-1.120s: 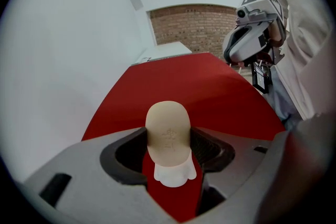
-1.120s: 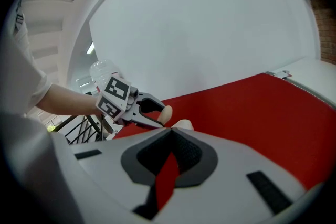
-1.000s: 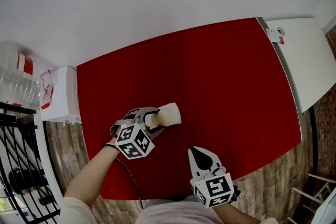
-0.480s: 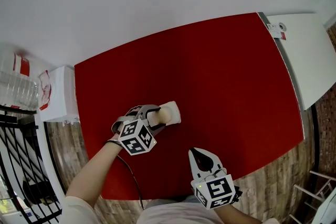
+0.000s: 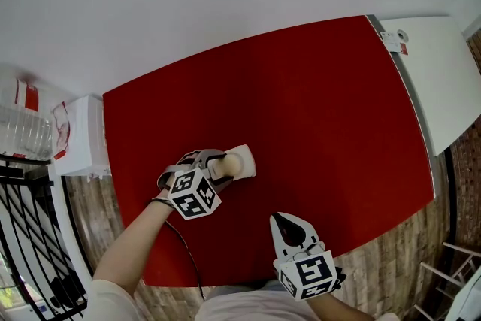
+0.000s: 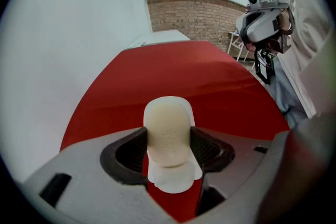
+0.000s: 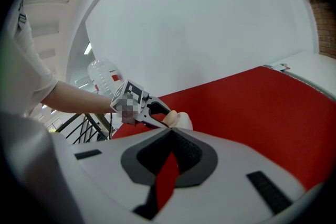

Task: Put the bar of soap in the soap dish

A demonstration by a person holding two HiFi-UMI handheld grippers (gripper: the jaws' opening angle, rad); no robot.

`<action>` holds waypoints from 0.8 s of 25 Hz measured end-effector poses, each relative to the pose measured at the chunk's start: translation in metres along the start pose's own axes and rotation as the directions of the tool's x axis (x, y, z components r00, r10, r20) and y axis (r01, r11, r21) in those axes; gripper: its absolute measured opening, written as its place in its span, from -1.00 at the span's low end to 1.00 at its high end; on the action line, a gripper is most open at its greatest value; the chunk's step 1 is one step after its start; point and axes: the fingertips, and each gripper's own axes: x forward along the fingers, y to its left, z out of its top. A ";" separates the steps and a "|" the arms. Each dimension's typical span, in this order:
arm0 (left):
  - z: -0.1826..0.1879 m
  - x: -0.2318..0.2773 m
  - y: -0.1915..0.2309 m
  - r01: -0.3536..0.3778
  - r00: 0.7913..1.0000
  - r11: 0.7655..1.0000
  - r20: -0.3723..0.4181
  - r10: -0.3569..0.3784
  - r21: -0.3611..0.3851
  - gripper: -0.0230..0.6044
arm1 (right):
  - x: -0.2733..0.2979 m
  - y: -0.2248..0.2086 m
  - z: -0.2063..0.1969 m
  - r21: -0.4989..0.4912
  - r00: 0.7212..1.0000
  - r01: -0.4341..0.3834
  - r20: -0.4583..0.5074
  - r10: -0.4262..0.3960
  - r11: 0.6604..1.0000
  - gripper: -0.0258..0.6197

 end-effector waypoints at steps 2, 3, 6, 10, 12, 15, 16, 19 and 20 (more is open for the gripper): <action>-0.001 0.003 -0.001 0.005 1.000 1.000 -0.007 -0.005 0.007 -0.08 | 0.001 -0.001 -0.001 0.001 1.000 0.002 -0.003 -0.002 1.000 -0.94; -0.002 0.004 -0.001 0.007 1.000 1.000 -0.009 -0.007 0.009 -0.08 | 0.001 -0.001 -0.001 0.002 1.000 0.002 -0.004 -0.002 1.000 -0.94; -0.002 0.005 -0.001 0.012 1.000 1.000 -0.010 -0.012 0.003 -0.08 | 0.002 -0.001 -0.001 0.003 1.000 0.003 -0.004 -0.003 1.000 -0.94; -0.002 0.009 -0.003 0.021 1.000 1.000 -0.010 -0.021 -0.001 -0.08 | 0.003 -0.003 -0.002 0.008 1.000 0.004 -0.006 -0.004 1.000 -0.94; -0.003 0.009 -0.002 0.024 1.000 1.000 -0.010 -0.024 -0.002 -0.08 | 0.004 -0.003 -0.001 0.010 1.000 0.003 -0.006 -0.003 1.000 -0.94; -0.003 0.009 -0.002 0.029 1.000 1.000 -0.009 -0.029 -0.004 -0.08 | 0.005 -0.003 -0.001 0.013 1.000 0.003 -0.006 -0.003 1.000 -0.94; -0.003 0.010 -0.002 0.035 0.999 0.999 -0.010 -0.035 -0.007 -0.08 | 0.005 -0.003 -0.001 0.014 1.000 0.004 -0.006 -0.004 1.000 -0.94; -0.003 0.010 -0.002 0.052 0.999 0.999 -0.014 -0.052 -0.016 -0.08 | 0.005 -0.003 -0.001 0.017 1.000 0.004 -0.007 -0.004 1.000 -0.94; -0.003 0.011 -0.002 0.055 0.998 0.998 -0.015 -0.055 -0.017 -0.08 | 0.006 -0.003 -0.001 0.017 1.000 0.004 -0.007 -0.004 1.000 -0.94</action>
